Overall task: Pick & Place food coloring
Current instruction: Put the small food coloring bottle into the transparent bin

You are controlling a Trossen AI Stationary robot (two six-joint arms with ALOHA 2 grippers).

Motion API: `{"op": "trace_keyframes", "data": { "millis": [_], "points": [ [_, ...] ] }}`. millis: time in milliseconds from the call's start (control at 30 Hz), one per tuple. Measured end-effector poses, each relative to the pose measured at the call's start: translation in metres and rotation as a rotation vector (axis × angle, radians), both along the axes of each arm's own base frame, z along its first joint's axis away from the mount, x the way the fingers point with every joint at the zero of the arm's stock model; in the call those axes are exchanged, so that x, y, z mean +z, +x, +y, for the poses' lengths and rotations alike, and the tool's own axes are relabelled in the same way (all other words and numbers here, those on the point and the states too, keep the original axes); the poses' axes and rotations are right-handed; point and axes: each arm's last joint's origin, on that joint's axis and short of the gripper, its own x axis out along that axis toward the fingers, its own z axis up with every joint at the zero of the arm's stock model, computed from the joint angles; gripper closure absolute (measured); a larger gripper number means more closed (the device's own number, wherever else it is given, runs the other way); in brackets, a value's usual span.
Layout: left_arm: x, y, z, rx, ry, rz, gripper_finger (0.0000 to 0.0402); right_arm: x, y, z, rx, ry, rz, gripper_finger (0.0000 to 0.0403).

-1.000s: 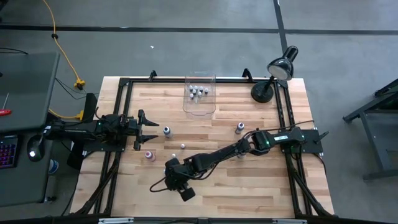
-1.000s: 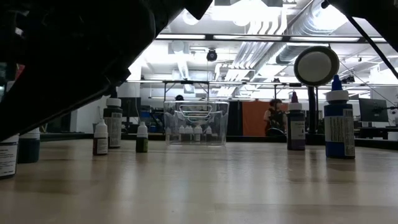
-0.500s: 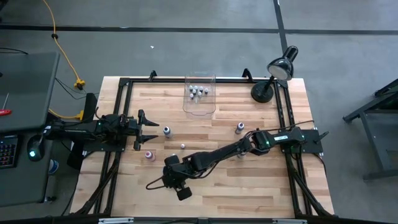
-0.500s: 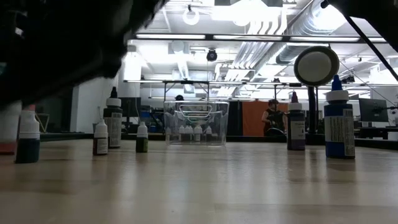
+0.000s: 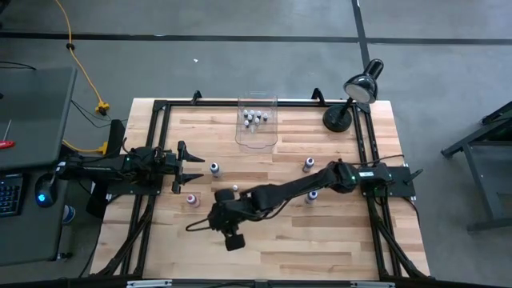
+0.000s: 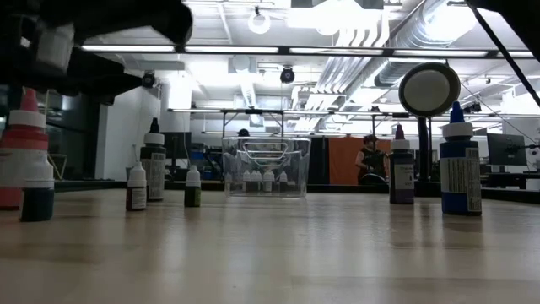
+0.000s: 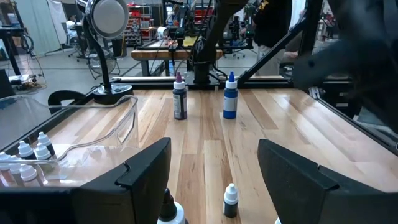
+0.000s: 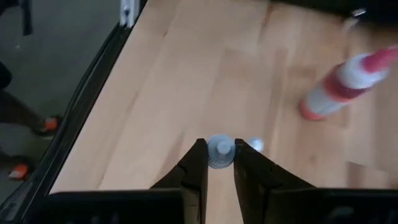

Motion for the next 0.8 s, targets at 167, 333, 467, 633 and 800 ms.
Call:
{"op": "trace_keyframes", "data": {
  "millis": [167, 333, 467, 633, 800],
  "points": [
    [0.000, 0.000, 0.000, 0.000, 0.000, 0.000, 0.0163, 0.028, -0.006, -0.012, -0.069, -0.029, -0.058, 0.0356],
    [0.000, 0.000, 0.000, 0.000, 0.000, 0.000, 0.0163, 0.054, -0.015, -0.023, -0.178, -0.056, -0.107, 0.0356],
    [0.000, 0.000, 0.000, 0.000, 0.000, 0.000, 0.0163, 0.075, -0.021, -0.033, -0.239, -0.079, -0.170, 0.0356],
    [0.000, 0.000, 0.000, 0.000, 0.000, 0.000, 0.0163, 0.100, -0.028, -0.050, -0.283, -0.121, -0.234, 0.0357],
    [0.000, 0.000, 0.000, 0.000, 0.000, 0.000, 0.0163, 0.125, -0.037, -0.076, -0.315, -0.170, -0.288, 0.0357]
  ]
}}
